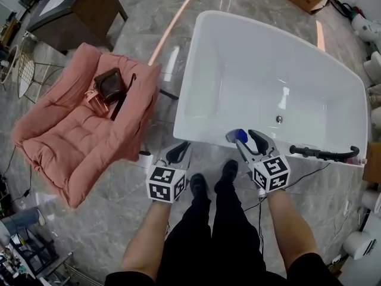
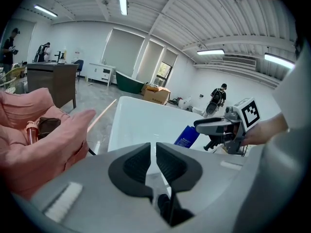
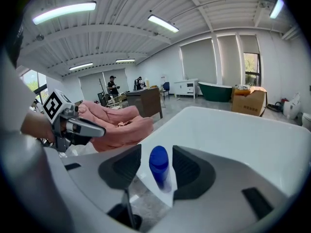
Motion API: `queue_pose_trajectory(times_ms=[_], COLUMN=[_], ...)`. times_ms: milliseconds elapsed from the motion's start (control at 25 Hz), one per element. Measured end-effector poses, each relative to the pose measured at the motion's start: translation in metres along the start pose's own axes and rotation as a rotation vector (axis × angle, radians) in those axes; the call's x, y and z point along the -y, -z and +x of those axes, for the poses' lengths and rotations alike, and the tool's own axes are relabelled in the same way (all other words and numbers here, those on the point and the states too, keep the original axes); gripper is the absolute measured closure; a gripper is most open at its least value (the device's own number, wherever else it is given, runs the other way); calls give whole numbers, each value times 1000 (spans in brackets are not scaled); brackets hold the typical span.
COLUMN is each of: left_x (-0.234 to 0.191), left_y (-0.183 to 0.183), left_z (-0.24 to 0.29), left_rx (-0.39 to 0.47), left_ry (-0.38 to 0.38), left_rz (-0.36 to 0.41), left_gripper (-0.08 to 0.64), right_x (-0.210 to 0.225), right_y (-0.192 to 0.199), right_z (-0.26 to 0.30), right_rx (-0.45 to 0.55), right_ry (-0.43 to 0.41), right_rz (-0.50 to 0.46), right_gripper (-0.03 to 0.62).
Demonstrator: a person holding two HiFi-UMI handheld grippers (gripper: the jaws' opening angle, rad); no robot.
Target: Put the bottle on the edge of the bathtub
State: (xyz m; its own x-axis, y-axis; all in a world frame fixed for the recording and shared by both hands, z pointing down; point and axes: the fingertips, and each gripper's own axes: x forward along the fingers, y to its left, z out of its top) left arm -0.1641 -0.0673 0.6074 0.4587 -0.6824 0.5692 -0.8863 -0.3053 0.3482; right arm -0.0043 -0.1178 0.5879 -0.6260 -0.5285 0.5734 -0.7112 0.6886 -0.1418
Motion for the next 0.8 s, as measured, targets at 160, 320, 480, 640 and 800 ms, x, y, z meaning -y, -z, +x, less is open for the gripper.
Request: queue_pose_trajectory(times_ms=[160, 320, 480, 640, 800], left_x=[9, 20, 35, 45, 51], left_y=[-11, -28, -46, -67, -89], left_z=[-10, -25, -43, -61, -81], left_rx=[9, 31, 52, 73, 115], left_ry=[3, 8, 16, 23, 27], left_rz=[4, -36, -41, -11, 7], left_gripper=[517, 518, 520, 520, 520], right_x=[-2, -14, -27, -36, -36], right_y=[-7, -12, -18, -33, -50], right_z=[-15, -33, -54, -78, -103], right_rx=[0, -10, -17, -16, 8], right_ry=[21, 30, 32, 45, 79], right_rz=[11, 21, 43, 50, 63], right_gripper=[416, 417, 417, 442, 474])
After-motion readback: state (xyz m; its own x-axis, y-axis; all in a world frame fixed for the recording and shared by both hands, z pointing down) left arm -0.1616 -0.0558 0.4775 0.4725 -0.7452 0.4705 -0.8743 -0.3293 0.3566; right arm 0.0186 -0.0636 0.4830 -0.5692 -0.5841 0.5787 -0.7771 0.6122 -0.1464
